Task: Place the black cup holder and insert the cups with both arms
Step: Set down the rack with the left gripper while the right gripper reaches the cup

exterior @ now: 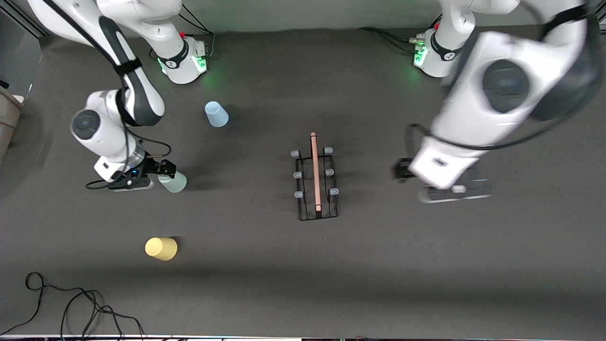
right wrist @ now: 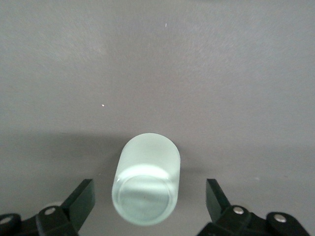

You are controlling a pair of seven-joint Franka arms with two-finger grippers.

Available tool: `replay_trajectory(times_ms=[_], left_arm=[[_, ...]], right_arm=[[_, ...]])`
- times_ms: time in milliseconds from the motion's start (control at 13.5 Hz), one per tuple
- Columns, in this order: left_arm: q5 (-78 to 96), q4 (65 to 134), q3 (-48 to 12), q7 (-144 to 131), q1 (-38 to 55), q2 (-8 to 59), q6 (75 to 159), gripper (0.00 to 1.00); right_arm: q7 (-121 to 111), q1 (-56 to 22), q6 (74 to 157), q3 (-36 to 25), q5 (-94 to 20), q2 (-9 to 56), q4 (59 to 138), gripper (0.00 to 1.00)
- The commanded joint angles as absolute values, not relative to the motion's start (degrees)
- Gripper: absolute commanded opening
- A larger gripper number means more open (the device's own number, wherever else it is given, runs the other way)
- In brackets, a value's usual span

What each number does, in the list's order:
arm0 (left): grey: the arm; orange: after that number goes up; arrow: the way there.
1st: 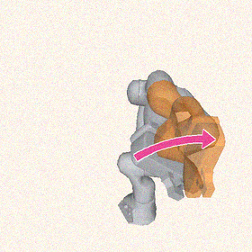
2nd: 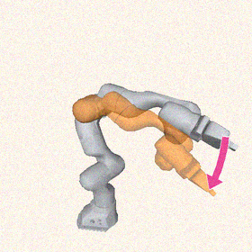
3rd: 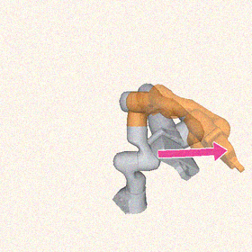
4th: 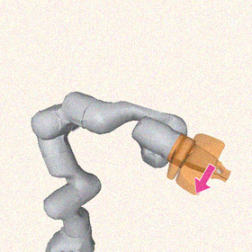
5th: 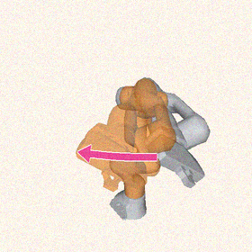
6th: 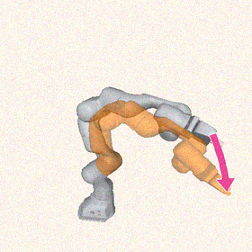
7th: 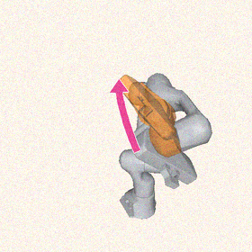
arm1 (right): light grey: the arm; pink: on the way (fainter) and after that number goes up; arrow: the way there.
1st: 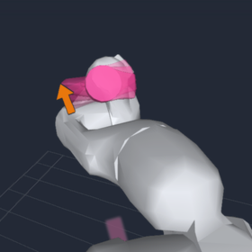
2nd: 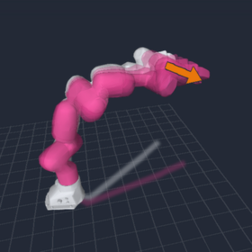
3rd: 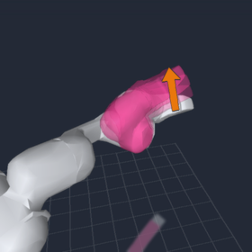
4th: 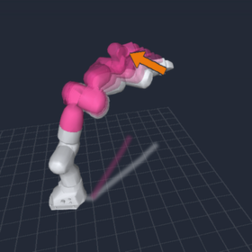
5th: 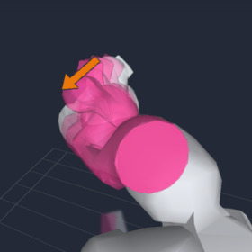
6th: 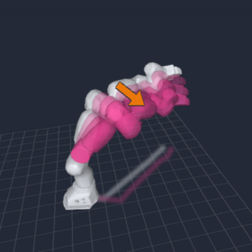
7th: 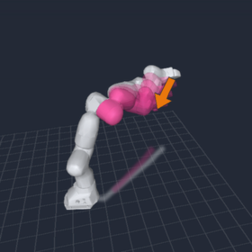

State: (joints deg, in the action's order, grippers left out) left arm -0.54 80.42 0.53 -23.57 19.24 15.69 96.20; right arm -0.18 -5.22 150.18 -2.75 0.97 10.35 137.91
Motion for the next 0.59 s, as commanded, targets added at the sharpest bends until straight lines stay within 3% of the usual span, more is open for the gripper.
replay_trajectory(times_ms=[0, 148, 222, 296, 370, 518], left_arm=[[-0.7, 95.49, -0.09, -16.1, 14.09, 4.16, 98.25, 1.0], [-1.14, 103.5, -0.09, -13.8, 12.13, -1.64, 101.76, 0.99], [-1.14, 105.71, 0.17, -13.28, 11.35, -3.93, 102.39, 0.99], [-1.14, 105.99, 0.18, -11.27, 9.51, -4.74, 101.35, 0.99], [-1.06, 105.74, 0.26, -8.29, 8.01, -5.44, 99.42, 1.0], [-0.97, 105.82, 0.35, -4.85, 5.9, -6.76, 98.7, 1.0]], right_arm=[[-0.88, -5.71, 152.93, -3.08, 1.32, 12.39, 138.96, 1.0], [-0.79, -5.71, 152.93, -3.08, 1.32, 13.27, 138.96, 1.0], [-0.62, -5.71, 152.67, -3.08, 1.32, 13.01, 138.87, 0.89], [-0.44, -5.71, 152.41, -3.08, 1.32, 12.57, 138.87, 0.57], [-0.18, -5.8, 152.05, -3.08, 1.32, 12.05, 138.69, 0.33], [0.7, -5.8, 151.88, -2.9, 1.32, 9.51, 138.34, 0.11]])
